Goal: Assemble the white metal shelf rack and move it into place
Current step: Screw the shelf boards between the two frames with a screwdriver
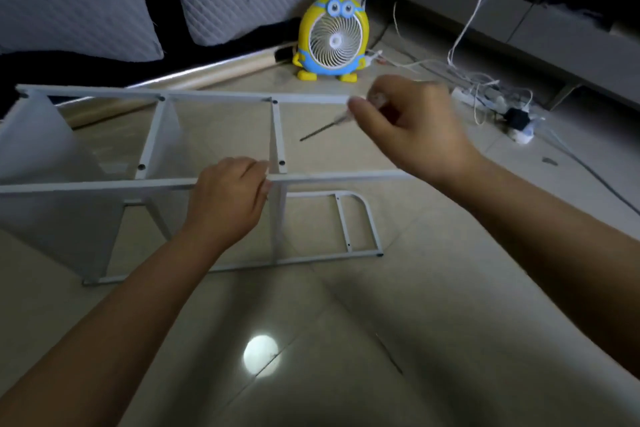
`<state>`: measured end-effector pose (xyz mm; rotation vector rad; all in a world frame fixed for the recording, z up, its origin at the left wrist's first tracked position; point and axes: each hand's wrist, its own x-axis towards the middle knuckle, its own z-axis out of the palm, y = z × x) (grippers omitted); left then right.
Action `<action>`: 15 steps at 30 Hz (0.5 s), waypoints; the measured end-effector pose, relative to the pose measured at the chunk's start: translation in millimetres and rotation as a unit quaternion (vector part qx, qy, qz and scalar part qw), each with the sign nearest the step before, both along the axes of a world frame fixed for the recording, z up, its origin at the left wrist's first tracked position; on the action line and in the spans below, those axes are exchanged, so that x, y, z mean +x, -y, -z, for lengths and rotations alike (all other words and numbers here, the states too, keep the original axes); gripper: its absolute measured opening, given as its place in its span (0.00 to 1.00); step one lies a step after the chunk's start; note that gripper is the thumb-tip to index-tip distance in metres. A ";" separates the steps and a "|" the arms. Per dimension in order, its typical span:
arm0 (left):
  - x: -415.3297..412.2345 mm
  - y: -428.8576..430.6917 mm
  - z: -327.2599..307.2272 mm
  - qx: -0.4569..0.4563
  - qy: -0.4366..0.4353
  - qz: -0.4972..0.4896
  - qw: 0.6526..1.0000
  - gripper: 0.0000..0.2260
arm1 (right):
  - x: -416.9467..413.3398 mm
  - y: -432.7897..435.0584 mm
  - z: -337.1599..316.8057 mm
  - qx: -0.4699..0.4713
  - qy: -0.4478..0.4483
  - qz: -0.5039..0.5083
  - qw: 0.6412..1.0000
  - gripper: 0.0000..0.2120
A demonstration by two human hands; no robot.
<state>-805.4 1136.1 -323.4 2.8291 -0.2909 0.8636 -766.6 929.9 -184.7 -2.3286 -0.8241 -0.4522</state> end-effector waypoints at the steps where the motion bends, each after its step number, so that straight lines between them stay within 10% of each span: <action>1: -0.8 5.5 0.8 0.011 0.019 -0.002 1.000 0.16 | -9.7 24.2 10.0 0.017 -0.030 -0.014 0.999 0.16; 8: 5.5 75.6 22.8 0.106 0.034 0.039 0.993 0.19 | -76.6 148.3 161.4 0.026 -0.367 0.127 0.921 0.05; 15: 11.0 110.9 36.1 0.151 0.050 -0.012 0.987 0.23 | -84.6 173.0 289.0 0.001 -0.430 0.230 0.873 0.03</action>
